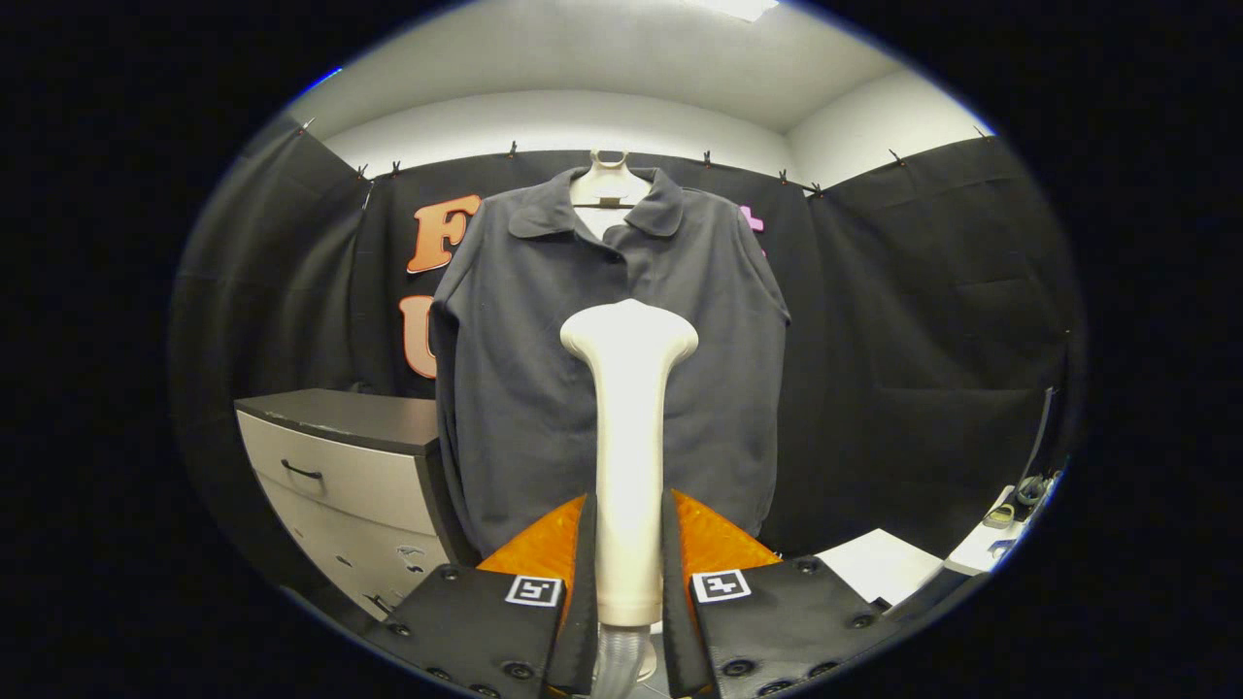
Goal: Iron the clothes twice with a garment steamer, once on the left side and once on the right side.
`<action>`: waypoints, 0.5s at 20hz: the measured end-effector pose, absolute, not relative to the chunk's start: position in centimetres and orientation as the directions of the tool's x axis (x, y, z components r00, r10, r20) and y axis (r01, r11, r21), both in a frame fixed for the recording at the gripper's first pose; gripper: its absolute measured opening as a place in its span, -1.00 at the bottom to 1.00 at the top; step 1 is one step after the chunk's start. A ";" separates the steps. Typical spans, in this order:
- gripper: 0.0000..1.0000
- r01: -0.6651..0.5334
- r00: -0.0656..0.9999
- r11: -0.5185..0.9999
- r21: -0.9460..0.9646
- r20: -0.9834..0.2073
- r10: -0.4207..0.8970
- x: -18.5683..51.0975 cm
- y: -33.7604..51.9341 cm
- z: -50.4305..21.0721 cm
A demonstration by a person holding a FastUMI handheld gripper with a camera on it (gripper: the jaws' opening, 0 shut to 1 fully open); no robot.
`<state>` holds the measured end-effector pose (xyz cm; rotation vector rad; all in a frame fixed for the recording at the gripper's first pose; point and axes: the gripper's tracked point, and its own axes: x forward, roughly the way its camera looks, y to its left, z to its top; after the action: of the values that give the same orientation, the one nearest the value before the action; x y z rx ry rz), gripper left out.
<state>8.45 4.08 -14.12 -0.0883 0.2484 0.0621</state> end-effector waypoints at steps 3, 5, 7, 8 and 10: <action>-0.30 -0.050 0.973 0.995 -0.081 -0.229 0.030 9.5 2.5 -12.9; -0.30 -0.038 0.974 0.996 -0.079 -0.227 0.020 10.2 1.5 -12.4; -0.30 -0.032 0.973 0.997 -0.070 -0.230 0.015 10.7 0.8 -12.5; -0.30 -0.027 0.973 0.997 -0.069 -0.233 0.010 10.9 0.4 -12.6; -0.30 -0.020 0.972 0.998 -0.061 -0.235 0.006 11.1 -0.2 -12.8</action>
<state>11.13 -0.18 -12.82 -0.0628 0.2370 0.0131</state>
